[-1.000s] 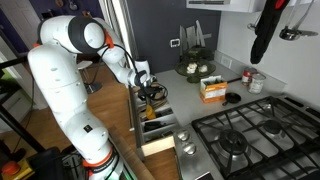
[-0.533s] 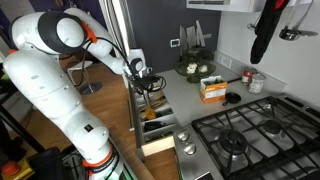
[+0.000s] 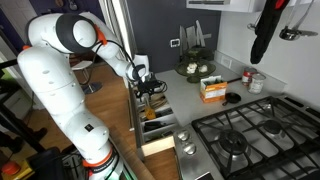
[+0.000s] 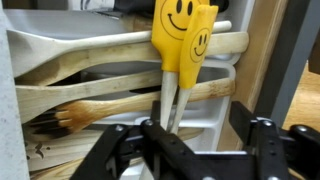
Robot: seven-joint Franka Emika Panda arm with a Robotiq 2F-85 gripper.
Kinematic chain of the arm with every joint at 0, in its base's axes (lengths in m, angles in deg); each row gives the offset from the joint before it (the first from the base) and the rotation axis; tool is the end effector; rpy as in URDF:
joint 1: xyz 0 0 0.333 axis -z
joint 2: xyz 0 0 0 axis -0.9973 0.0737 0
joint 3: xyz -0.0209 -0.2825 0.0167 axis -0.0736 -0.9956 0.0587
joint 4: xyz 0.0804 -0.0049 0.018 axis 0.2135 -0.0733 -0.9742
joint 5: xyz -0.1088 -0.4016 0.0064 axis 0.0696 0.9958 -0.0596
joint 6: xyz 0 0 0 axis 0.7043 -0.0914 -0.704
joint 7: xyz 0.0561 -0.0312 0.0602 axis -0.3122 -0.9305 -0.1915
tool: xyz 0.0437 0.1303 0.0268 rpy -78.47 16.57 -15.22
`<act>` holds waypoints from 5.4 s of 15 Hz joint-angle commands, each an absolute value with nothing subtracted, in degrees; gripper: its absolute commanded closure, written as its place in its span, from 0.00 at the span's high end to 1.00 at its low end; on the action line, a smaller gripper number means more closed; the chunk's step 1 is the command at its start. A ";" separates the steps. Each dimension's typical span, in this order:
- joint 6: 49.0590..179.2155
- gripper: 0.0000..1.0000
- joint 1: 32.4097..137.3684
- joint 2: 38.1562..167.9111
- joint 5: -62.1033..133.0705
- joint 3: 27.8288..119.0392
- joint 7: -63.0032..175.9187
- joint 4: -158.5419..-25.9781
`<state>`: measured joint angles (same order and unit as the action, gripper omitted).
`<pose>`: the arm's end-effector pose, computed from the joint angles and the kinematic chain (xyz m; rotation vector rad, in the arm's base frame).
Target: Remove two wooden spatulas from the opened drawer at the same time and put them on the middle rack of the cake stand
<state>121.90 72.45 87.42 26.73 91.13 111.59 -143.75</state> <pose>0.4188 0.2163 0.1867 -2.4698 -1.8244 0.0430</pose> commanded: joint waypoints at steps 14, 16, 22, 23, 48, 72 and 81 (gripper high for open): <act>135.75 0.96 75.30 101.43 22.84 94.41 122.43 -141.66; 136.93 0.72 75.70 102.20 23.22 94.78 122.12 -141.71; 138.79 0.31 76.44 101.80 24.72 95.04 120.17 -141.96; 138.62 0.24 76.51 101.77 24.78 95.16 119.88 -141.89; 118.51 0.05 74.65 82.54 22.91 94.10 120.67 -143.19; 126.03 0.05 72.50 74.22 24.08 84.27 134.82 -132.81; 133.22 0.20 73.34 78.01 30.50 83.96 133.03 -130.25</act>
<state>133.24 73.69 77.96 30.24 84.28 133.29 -130.30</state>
